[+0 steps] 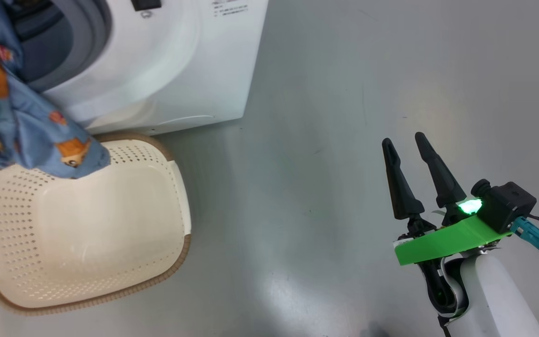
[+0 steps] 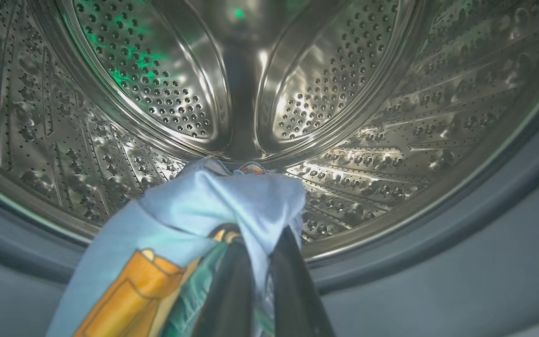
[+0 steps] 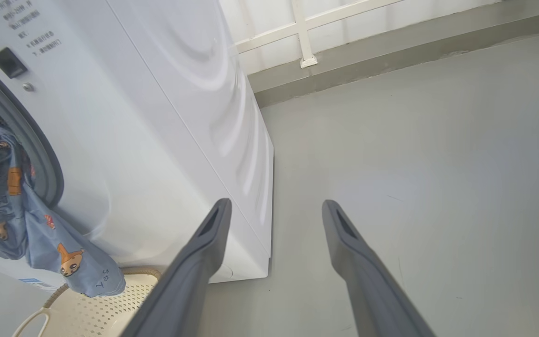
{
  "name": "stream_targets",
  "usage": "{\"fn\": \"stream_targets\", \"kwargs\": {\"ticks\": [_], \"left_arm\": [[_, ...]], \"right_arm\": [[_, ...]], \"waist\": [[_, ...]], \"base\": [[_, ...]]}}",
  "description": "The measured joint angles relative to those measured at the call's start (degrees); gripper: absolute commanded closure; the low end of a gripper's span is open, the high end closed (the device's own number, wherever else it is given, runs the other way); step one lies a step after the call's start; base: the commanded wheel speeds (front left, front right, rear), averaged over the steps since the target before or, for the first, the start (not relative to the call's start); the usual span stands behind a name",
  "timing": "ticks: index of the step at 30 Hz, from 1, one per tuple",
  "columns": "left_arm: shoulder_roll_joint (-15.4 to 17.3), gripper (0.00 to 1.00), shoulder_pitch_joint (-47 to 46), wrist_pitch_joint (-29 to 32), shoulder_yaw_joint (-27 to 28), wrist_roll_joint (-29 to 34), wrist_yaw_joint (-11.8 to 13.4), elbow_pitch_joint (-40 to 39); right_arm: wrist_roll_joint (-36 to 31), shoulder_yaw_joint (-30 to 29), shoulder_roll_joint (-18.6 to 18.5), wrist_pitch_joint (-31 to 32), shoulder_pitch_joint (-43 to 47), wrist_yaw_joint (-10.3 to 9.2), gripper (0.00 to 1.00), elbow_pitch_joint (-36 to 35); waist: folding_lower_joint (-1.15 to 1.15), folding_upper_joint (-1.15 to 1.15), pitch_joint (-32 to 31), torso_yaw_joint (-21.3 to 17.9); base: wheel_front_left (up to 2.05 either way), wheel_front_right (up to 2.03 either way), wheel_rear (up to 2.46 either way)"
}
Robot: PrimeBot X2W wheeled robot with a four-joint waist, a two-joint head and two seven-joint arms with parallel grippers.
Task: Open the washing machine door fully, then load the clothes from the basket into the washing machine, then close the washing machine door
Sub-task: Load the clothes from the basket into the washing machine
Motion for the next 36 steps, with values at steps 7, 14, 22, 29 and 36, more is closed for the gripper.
{"fn": "stream_targets", "kwargs": {"ticks": [7, 14, 22, 29, 36], "left_arm": [[1.9, 1.00, -11.1, 0.0, -1.8, 1.7, 0.0, 4.3], [1.1, 1.00, -14.8, 0.0, 7.4, 11.3, 0.0, -1.7], [-2.0, 1.00, -12.9, -0.1, 10.9, 15.5, 0.0, -3.1], [-1.8, 0.75, -11.8, -0.1, 5.4, 14.4, 0.0, 6.8], [-0.9, 0.00, -13.1, -0.1, -2.9, 9.8, 0.0, 17.0]], "right_arm": [[0.4, 0.3, 0.2, 0.0, 0.0, 0.00, 0.00, -0.1], [0.4, 0.9, 0.3, 0.0, -0.1, 0.00, 0.00, -0.5], [0.4, 1.3, 0.5, 0.0, -0.2, 0.00, 0.00, -0.4], [0.4, 1.5, 0.5, 0.0, -0.2, 0.00, 0.00, -0.4], [0.4, 1.5, 0.5, 0.0, -0.1, 0.00, 0.00, -0.1]], "waist": [[0.00, 0.00, 1.0, -1.3], [0.00, 0.00, 2.4, -2.0], [0.00, 0.00, 2.9, -2.5], [0.00, 0.00, 2.7, -2.5], [0.00, 0.00, 1.9, -2.1]], "base": [[0.00, 0.00, 0.00], [0.00, 0.00, 0.00], [0.00, 0.00, 0.00], [0.00, 0.00, 0.00], [0.00, 0.00, 0.00]]}}
